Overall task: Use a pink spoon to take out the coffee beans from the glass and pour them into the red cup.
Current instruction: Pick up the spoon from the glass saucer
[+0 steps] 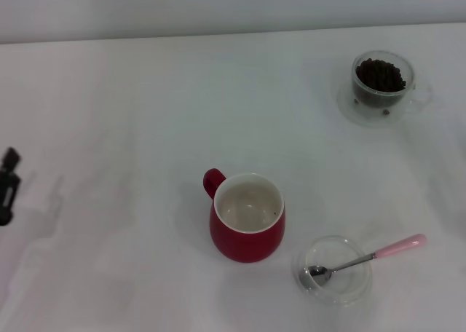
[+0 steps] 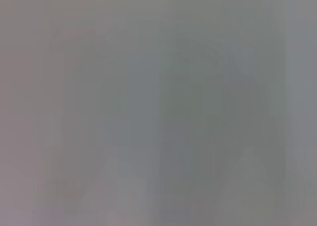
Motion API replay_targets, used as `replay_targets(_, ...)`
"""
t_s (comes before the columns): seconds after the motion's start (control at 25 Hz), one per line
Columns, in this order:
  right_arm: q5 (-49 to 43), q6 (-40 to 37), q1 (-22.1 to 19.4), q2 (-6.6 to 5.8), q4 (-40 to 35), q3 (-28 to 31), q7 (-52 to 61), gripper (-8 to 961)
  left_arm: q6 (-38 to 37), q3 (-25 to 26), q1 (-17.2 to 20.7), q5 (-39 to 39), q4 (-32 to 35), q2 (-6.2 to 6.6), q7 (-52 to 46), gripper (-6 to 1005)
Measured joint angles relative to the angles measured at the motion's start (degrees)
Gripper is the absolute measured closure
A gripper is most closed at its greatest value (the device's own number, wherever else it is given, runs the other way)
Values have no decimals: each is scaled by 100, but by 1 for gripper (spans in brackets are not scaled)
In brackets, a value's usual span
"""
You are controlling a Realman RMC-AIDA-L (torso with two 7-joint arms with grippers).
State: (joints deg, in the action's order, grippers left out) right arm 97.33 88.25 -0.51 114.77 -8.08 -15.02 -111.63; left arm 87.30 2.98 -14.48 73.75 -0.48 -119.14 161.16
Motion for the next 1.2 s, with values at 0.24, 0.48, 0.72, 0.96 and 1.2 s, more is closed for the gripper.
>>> replay_targets(0.24,-466,-14,-136,34,272,-28,443,166,118,0,78,289,81,0,14,595)
replay_targets(0.48,-574,39,-104,23,473,-152,892,171,372,5,198,443,164,12,13,598)
replay_targets(0.72,-589,6,25,44,712,-630,1009,176,473,6,227,563,226,14,7,598)
replay_targets(0.96,-680,-26,39,59,863,-815,878,181,557,1,291,574,233,9,14,598)
replay_targets(1.2,-727,10,-27,66,962,-1117,832,187,552,-33,286,560,233,11,4,598)
